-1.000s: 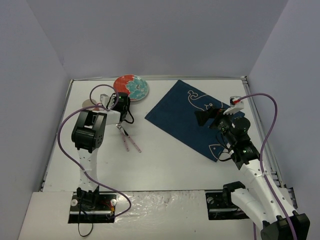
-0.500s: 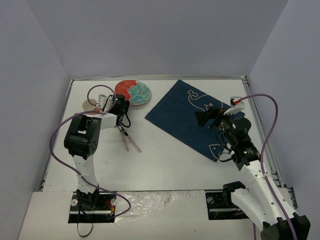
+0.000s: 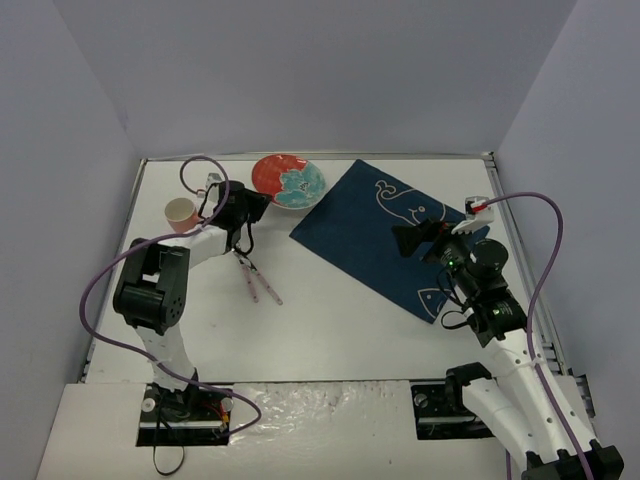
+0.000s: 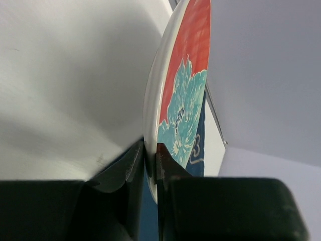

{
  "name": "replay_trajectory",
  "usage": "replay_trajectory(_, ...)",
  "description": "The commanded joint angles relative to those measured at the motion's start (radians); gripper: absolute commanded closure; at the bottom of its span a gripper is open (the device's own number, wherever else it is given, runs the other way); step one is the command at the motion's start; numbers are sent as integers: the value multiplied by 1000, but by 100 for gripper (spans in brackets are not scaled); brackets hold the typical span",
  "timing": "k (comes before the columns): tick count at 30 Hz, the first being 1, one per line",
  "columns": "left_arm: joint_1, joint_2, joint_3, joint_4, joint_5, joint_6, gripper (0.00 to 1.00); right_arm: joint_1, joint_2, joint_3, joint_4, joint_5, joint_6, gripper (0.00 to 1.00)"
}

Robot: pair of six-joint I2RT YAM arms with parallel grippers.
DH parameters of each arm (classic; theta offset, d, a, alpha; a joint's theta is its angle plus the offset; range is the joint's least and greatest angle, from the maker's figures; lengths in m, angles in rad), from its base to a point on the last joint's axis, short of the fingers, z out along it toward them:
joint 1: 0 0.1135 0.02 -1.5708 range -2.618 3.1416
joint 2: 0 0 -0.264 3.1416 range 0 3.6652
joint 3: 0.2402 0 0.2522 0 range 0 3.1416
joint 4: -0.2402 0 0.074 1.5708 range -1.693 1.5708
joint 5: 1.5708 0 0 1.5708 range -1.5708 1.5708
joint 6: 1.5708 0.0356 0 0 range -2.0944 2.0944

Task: Set the dinner table for one person

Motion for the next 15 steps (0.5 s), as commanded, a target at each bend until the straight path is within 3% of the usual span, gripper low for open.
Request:
replay_trajectory(1,-30,-101,120,316,211,-18,100,5,-19,59,49,-9,-21,0)
replay_trajectory(15,-244,172,391,394,551,-30,100,4,-25,74,17,3,-38,0)
